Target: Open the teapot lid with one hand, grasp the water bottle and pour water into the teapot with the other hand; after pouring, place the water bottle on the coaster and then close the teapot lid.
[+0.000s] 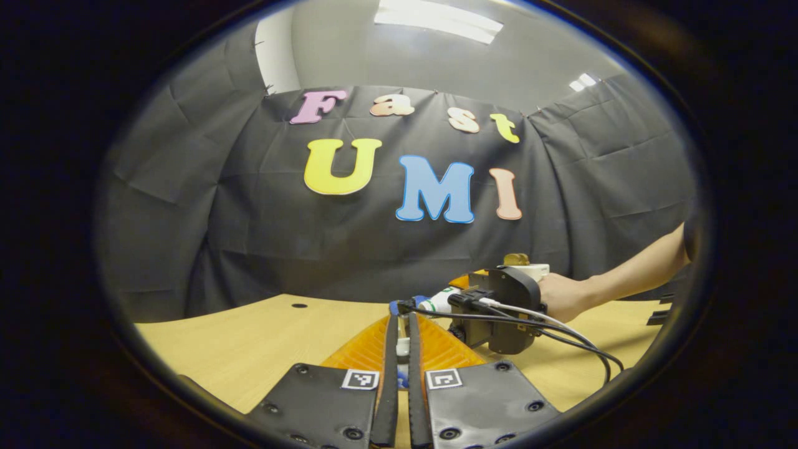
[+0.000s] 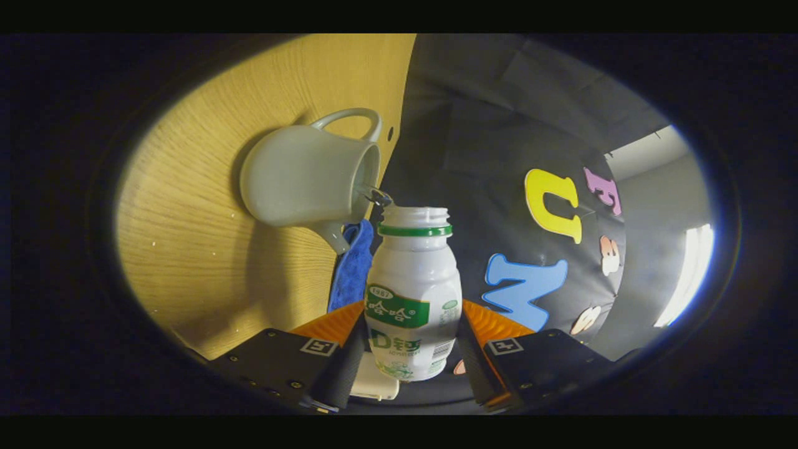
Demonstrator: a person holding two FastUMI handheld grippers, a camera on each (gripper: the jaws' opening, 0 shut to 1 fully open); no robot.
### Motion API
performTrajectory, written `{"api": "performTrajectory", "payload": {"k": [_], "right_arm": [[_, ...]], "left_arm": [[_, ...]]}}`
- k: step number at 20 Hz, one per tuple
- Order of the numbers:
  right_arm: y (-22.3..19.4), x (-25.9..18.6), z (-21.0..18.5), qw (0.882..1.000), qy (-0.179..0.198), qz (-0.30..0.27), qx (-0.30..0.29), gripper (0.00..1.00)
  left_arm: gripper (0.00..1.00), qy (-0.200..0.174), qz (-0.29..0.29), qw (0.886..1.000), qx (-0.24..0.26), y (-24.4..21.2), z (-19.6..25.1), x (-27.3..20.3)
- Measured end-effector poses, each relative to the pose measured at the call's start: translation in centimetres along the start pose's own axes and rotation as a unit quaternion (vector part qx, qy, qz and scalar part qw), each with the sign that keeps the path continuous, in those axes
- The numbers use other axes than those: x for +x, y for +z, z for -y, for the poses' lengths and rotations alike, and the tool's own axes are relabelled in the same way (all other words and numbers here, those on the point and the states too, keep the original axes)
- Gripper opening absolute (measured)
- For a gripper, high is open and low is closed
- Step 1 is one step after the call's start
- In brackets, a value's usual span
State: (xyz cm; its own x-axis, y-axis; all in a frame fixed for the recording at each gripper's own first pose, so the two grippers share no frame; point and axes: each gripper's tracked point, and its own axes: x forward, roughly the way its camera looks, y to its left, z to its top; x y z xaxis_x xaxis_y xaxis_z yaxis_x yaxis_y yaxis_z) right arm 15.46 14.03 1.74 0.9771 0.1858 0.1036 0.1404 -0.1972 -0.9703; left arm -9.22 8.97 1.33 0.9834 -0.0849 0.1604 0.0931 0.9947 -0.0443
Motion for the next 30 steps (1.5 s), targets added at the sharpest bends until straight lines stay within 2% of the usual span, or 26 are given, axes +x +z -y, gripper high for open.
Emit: {"api": "performTrajectory", "payload": {"k": [22,23,24,29,30], "right_arm": [[-0.6,0.6,2.0,0.996,-0.039,0.011,-0.077,0.72],[-0.6,0.5,2.0,0.996,-0.040,0.011,-0.080,0.72],[-0.5,0.6,2.1,0.996,-0.040,0.011,-0.082,0.72],[-0.3,0.7,2.5,0.994,-0.045,0.014,-0.095,0.72],[-0.2,0.6,2.5,0.994,-0.045,0.017,-0.098,0.72]], "left_arm": [[0.13,0.000,-0.003,1.000,0.002,-0.2,-0.1,-0.1],[0.17,0.002,-0.002,1.000,0.002,0.0,-0.2,0.0],[0.13,0.003,0.000,1.000,0.002,0.1,-0.3,-0.1],[0.13,0.003,-0.003,1.000,0.004,-0.1,-0.3,0.0],[0.17,0.003,-0.004,1.000,0.004,-0.3,-0.3,0.1]]}}
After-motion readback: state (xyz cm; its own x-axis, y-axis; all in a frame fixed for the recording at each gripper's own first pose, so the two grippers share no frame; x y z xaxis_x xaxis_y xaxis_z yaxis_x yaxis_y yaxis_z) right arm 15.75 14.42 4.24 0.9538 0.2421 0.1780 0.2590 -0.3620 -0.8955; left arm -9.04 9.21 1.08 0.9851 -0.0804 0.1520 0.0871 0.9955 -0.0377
